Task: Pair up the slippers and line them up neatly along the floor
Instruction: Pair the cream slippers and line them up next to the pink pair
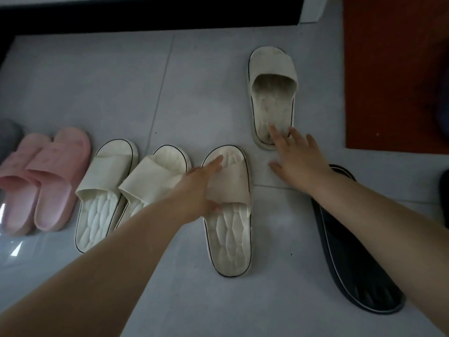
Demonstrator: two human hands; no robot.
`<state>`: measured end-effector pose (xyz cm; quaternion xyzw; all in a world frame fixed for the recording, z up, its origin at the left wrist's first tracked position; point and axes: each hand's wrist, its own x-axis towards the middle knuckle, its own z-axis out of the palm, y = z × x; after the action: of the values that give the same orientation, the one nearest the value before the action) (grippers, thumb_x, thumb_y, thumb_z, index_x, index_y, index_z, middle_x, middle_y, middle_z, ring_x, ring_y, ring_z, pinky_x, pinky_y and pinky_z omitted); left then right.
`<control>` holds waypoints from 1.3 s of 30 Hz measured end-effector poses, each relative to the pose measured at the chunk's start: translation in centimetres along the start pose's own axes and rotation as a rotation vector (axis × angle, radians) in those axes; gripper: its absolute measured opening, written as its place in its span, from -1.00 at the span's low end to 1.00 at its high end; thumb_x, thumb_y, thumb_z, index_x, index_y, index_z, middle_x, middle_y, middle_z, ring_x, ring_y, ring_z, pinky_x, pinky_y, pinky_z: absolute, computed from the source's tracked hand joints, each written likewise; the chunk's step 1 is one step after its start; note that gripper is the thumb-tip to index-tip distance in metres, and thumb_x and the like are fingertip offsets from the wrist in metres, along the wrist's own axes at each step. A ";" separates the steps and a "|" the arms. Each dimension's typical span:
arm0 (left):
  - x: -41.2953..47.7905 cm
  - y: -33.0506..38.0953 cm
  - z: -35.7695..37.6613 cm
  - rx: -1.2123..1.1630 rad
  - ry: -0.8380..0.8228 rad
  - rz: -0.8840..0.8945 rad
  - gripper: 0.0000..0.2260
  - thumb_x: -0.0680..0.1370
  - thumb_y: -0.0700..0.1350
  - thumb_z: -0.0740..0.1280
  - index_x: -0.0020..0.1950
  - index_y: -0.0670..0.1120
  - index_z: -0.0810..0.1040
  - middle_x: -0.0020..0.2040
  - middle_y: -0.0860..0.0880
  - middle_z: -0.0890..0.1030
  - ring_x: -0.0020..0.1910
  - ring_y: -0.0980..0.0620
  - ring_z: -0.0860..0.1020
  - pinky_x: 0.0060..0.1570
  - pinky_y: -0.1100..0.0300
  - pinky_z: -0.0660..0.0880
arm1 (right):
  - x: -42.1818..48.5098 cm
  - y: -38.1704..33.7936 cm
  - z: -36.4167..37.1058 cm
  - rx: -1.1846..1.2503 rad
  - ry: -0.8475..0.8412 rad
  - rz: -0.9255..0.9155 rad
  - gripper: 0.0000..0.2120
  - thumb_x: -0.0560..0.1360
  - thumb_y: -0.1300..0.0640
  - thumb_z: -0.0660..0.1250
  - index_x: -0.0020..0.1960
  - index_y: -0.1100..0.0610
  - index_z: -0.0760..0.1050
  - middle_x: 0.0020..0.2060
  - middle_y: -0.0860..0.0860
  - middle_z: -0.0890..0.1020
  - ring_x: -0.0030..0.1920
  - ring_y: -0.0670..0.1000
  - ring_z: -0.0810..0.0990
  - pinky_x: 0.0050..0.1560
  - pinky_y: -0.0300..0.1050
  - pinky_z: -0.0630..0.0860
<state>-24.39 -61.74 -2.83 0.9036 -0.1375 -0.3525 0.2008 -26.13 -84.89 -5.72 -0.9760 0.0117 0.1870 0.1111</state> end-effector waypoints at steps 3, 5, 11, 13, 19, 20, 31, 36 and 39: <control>-0.2 0.0 -0.5 0.011 0.008 0.006 -0.07 0.32 -0.20 0.51 0.51 0.09 0.00 0.46 0.07 0.29 0.44 -0.01 0.23 0.41 0.10 0.25 | -4.5 -0.5 0.5 -0.029 -0.095 -0.047 -0.25 0.55 -0.09 0.13 0.50 0.03 -0.32 0.49 0.14 0.18 0.53 0.14 -0.01 0.49 0.15 -0.06; -0.3 0.0 -0.7 0.039 0.017 0.016 -0.08 0.33 -0.20 0.50 0.51 0.06 0.01 0.47 0.06 0.28 0.45 -0.03 0.22 0.41 0.08 0.24 | -8.3 -1.0 1.7 -0.089 -0.108 -0.091 -0.21 0.51 -0.11 0.19 0.51 0.06 -0.24 0.45 0.14 0.28 0.50 0.18 0.11 0.47 0.19 0.05; -0.6 -0.2 -0.7 0.073 0.009 0.042 -0.10 0.33 -0.20 0.51 0.51 0.05 0.05 0.46 0.08 0.28 0.44 -0.04 0.23 0.41 0.09 0.23 | -18.0 -2.6 6.4 -0.074 -0.132 -0.152 0.05 0.04 -0.27 0.47 0.43 0.11 0.27 0.01 -0.06 0.68 0.05 0.15 0.66 -0.05 0.12 0.62; -0.7 -0.3 -0.7 0.053 0.003 0.043 -0.12 0.33 -0.21 0.50 0.51 0.05 0.06 0.47 0.07 0.27 0.45 -0.03 0.22 0.40 0.10 0.24 | -19.9 -3.2 7.3 -0.018 -0.171 -0.138 0.12 -0.01 -0.32 0.43 0.44 0.11 0.20 0.03 -0.12 0.68 0.04 0.11 0.67 -0.12 0.06 0.64; -1.1 0.3 -1.0 0.063 -0.010 0.086 -0.16 0.34 -0.22 0.50 0.50 0.01 0.12 0.49 -0.02 0.26 0.47 -0.04 0.22 0.42 0.11 0.20 | -22.2 -4.5 8.3 0.122 -0.228 -0.119 0.02 0.25 -0.13 0.38 0.52 0.12 -0.08 0.39 -0.02 0.41 0.37 0.18 0.40 0.24 -0.10 0.40; -1.3 0.5 -1.0 0.067 -0.015 0.096 -0.18 0.35 -0.23 0.49 0.50 0.00 0.12 0.50 -0.02 0.25 0.47 -0.05 0.22 0.42 0.12 0.19 | -22.3 -5.0 7.8 0.219 -0.241 -0.118 -0.09 0.37 -0.03 0.33 0.52 0.08 -0.15 0.49 -0.01 0.19 0.48 0.19 0.16 0.35 -0.05 0.34; -5.8 4.2 1.4 0.078 0.029 0.192 -0.14 0.28 0.14 0.50 0.47 0.09 0.14 0.47 -0.06 0.30 0.48 -0.13 0.16 0.46 -0.09 0.15 | -26.2 -2.1 -3.1 0.572 -0.188 0.161 -0.19 0.49 0.15 0.30 0.49 -0.15 -0.18 0.49 -0.07 0.13 0.44 -0.06 0.23 0.31 -0.27 0.22; -8.1 8.7 2.0 -0.074 -0.085 0.346 -0.15 0.25 0.20 0.49 0.45 0.15 0.15 0.43 0.03 0.35 0.41 -0.06 0.31 0.41 -0.02 0.27 | -32.2 1.0 -6.0 0.578 -0.150 0.390 -0.31 0.49 0.11 0.33 0.48 -0.08 0.01 0.43 -0.06 0.25 0.31 -0.09 0.35 0.18 -0.25 0.34; -7.9 11.6 2.9 -0.068 -0.114 0.456 -0.31 0.37 -0.03 0.48 0.43 0.02 0.25 0.41 0.04 0.36 0.42 0.03 0.30 0.35 0.16 0.25 | -33.9 4.0 -4.4 0.495 -0.238 0.417 -0.39 0.49 0.03 0.32 0.45 -0.07 0.11 0.43 -0.08 0.21 0.30 -0.10 0.34 0.23 -0.27 0.31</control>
<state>-33.28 -69.68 5.15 0.8205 -0.3373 -0.3528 0.2977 -56.29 -90.41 9.85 -0.8673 0.2431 0.3097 0.3046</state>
